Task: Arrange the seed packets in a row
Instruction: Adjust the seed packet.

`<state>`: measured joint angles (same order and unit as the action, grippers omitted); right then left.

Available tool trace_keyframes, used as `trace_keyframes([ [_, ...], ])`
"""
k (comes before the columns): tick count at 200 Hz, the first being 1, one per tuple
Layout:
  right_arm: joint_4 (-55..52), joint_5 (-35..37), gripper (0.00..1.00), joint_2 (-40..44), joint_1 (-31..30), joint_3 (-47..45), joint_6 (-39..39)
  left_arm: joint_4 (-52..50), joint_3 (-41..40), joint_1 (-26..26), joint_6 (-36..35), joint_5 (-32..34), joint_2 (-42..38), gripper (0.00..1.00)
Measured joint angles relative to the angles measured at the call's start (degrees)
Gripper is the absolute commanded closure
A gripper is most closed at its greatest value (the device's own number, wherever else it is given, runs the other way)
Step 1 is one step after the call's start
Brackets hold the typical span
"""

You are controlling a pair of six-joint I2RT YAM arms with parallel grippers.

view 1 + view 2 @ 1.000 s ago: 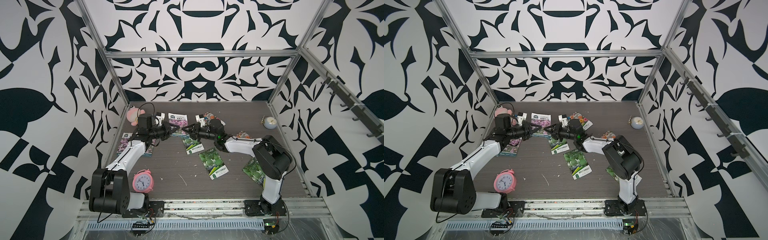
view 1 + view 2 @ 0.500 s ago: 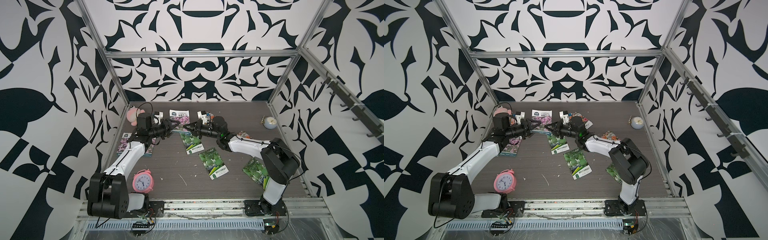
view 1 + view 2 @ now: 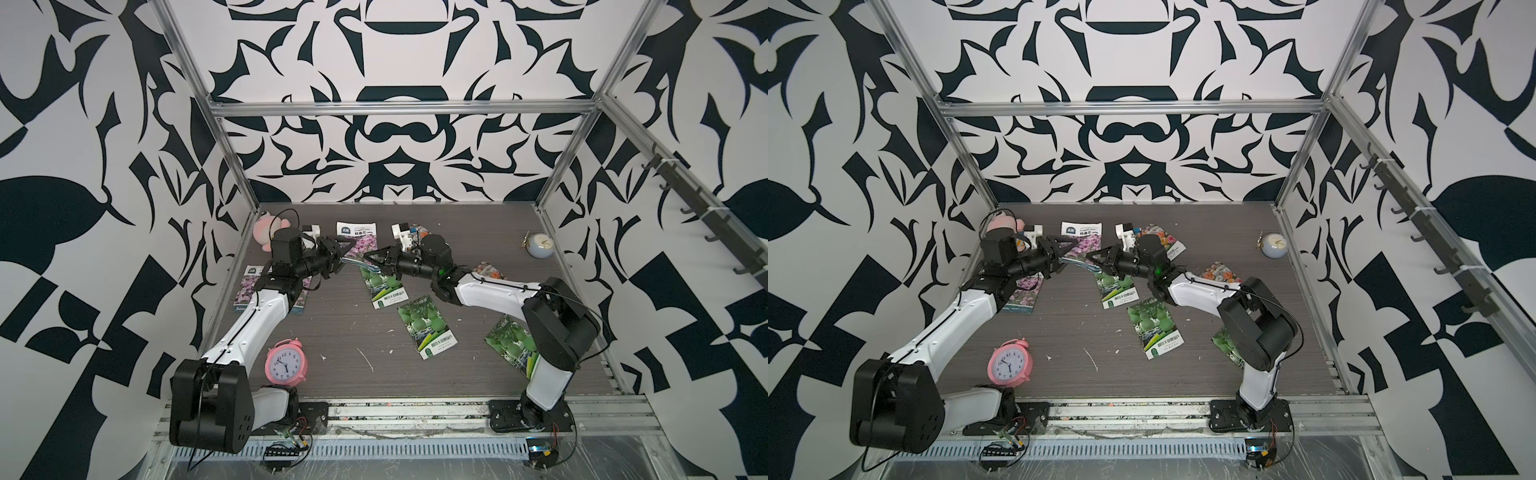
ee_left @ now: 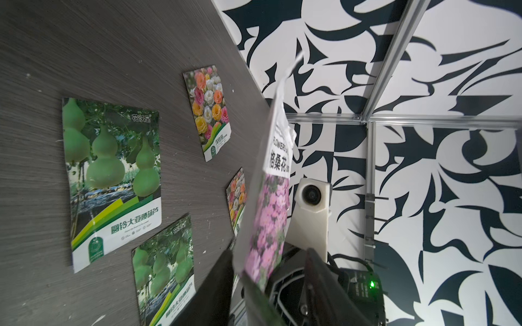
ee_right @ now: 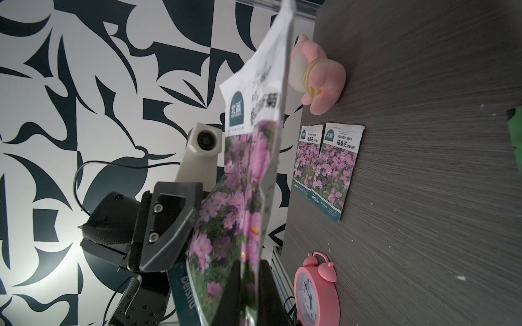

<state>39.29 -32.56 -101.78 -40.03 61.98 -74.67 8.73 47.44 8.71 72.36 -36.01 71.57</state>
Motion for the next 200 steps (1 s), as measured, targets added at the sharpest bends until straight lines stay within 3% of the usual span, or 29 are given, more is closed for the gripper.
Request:
trace_keyframes([
  [21, -1.0, 0.7, 1.0, 0.5, -0.2, 0.0, 1.5, 1.3, -0.6, 0.2, 2.6, 1.0, -0.4, 0.7],
  [46, -1.0, 1.1, 1.0, 0.5, -0.2, 0.0, 2.5, 1.4, -0.6, 0.3, 3.5, 1.5, -0.4, 0.75],
  [82, -1.0, 1.4, 1.0, 0.5, 0.0, 0.0, 3.0, 1.5, -0.7, 0.4, 4.4, 1.3, 0.2, 0.93],
  [132, -3.5, 1.1, 1.0, 0.5, 0.3, 0.1, 3.8, -1.2, -0.6, 1.0, 0.8, 1.5, 1.0, 0.92],
  [172, -7.3, 0.2, 1.0, 0.6, 0.6, 1.0, 10.1, -3.2, -0.6, 1.1, -0.9, 0.2, 1.0, 0.9],
  [200, -8.2, -1.1, 1.0, 1.0, 1.2, 1.0, 12.5, -5.3, -0.2, 1.6, -2.7, -0.8, 1.0, 0.78],
])
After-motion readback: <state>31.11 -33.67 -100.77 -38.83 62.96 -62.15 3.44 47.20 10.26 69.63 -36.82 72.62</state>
